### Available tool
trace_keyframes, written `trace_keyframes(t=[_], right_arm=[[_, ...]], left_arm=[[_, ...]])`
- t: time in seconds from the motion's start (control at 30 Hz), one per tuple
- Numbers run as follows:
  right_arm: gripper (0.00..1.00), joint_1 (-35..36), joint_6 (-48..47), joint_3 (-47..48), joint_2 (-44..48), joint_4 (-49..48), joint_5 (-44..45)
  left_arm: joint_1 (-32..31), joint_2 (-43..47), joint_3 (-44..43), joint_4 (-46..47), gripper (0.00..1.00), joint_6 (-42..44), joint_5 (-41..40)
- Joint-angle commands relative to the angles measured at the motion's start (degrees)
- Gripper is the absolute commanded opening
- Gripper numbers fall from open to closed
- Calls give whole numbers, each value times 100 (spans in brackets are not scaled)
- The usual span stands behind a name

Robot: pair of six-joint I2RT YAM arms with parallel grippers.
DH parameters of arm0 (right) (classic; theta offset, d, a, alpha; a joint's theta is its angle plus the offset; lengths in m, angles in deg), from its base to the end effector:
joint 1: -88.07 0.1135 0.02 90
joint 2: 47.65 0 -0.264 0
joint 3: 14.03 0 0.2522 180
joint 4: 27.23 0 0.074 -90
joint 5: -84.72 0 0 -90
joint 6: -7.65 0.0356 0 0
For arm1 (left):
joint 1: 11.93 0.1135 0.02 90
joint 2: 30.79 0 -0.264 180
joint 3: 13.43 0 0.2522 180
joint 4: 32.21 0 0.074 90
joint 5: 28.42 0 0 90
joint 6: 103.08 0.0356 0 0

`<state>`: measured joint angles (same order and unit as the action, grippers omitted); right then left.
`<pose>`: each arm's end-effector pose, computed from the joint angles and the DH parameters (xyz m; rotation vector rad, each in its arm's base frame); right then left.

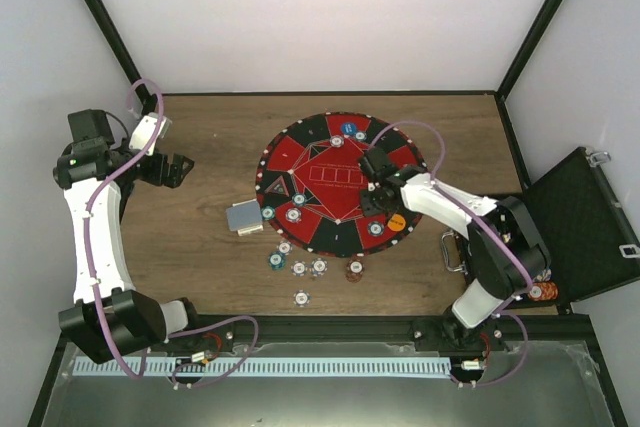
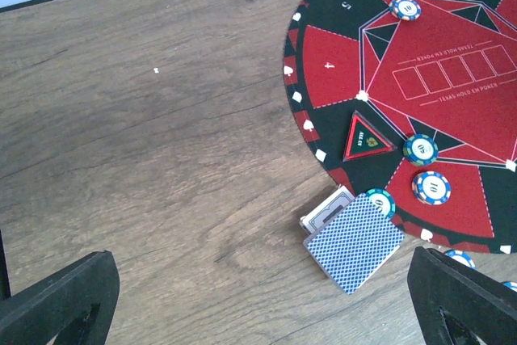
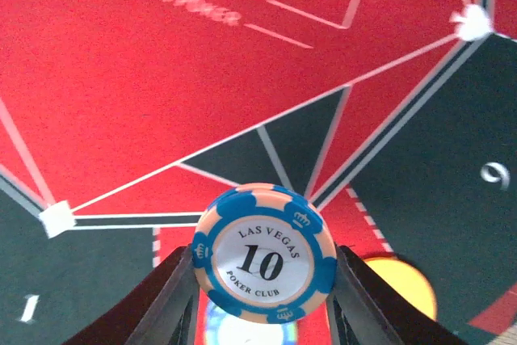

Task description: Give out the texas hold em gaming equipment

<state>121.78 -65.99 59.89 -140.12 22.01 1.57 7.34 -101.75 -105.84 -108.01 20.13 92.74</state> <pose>0.2617 0.1695 0.1958 -0.3814 2.7131 0.0790 0.2227 0.0583 0.3704 0.4931 2.3015 -0.2530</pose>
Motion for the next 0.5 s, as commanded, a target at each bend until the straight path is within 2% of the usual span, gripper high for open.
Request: trace_keyframes(t=[0.0,0.27,0.47], right_arm=[[19,-287,106,-13,-57,-294,113],[19,-388,114,82,-677,-342,254],[19,-464,200,-136,-740,-462,341]], left_arm=[[33,34,-56,-10,100,113,59],[31,-5,-27,10,100,122,108],[38,18,-10,-17,100,193,145]])
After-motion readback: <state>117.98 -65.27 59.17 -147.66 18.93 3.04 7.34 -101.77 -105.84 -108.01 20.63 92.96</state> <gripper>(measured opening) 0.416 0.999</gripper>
